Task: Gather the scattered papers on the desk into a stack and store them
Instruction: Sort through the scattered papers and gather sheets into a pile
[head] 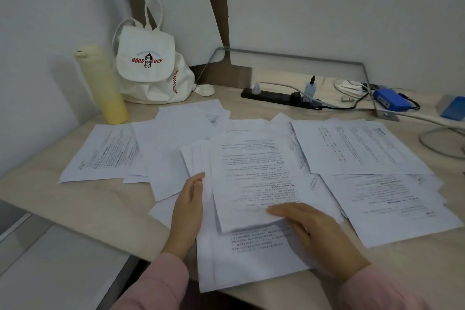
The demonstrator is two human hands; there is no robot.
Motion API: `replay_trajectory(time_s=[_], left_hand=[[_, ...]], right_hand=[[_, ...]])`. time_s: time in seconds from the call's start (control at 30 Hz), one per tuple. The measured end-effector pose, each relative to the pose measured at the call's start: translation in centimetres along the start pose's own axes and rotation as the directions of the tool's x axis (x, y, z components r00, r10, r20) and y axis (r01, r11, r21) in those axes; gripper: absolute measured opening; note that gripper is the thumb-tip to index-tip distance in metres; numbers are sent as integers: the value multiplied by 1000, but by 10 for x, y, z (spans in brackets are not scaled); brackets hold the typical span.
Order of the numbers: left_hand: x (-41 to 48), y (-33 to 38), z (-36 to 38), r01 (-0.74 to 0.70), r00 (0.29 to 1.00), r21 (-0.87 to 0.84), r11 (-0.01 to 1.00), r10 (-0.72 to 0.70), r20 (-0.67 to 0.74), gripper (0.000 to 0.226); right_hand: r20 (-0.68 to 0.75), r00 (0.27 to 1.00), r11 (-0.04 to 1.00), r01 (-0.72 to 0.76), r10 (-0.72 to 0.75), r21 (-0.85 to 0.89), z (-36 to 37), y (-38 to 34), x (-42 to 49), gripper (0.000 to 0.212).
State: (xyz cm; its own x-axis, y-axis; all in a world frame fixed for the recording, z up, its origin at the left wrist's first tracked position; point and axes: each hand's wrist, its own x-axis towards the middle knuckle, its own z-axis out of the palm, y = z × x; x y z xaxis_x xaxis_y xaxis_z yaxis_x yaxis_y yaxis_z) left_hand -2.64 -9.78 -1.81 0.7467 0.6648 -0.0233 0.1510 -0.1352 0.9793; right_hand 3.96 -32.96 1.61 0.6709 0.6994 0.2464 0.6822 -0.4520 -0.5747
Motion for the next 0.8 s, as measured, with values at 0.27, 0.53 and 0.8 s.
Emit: replay_trajectory(time_s=[0.27, 0.53, 0.8], left_hand=[[1, -2, -1, 18, 998, -36, 999, -16, 55, 43], [3, -6, -2, -2, 999, 3, 1000, 2, 49, 38], [1, -2, -2, -19, 999, 46, 999, 17, 49, 23]], right_hand=[[109, 985, 990, -136, 132, 32, 5, -6, -7, 29], [-226, 969, 837, -43, -98, -546, -43, -32, 24, 15], [132, 923, 829, -384, 362, 406, -7, -62, 63, 16]])
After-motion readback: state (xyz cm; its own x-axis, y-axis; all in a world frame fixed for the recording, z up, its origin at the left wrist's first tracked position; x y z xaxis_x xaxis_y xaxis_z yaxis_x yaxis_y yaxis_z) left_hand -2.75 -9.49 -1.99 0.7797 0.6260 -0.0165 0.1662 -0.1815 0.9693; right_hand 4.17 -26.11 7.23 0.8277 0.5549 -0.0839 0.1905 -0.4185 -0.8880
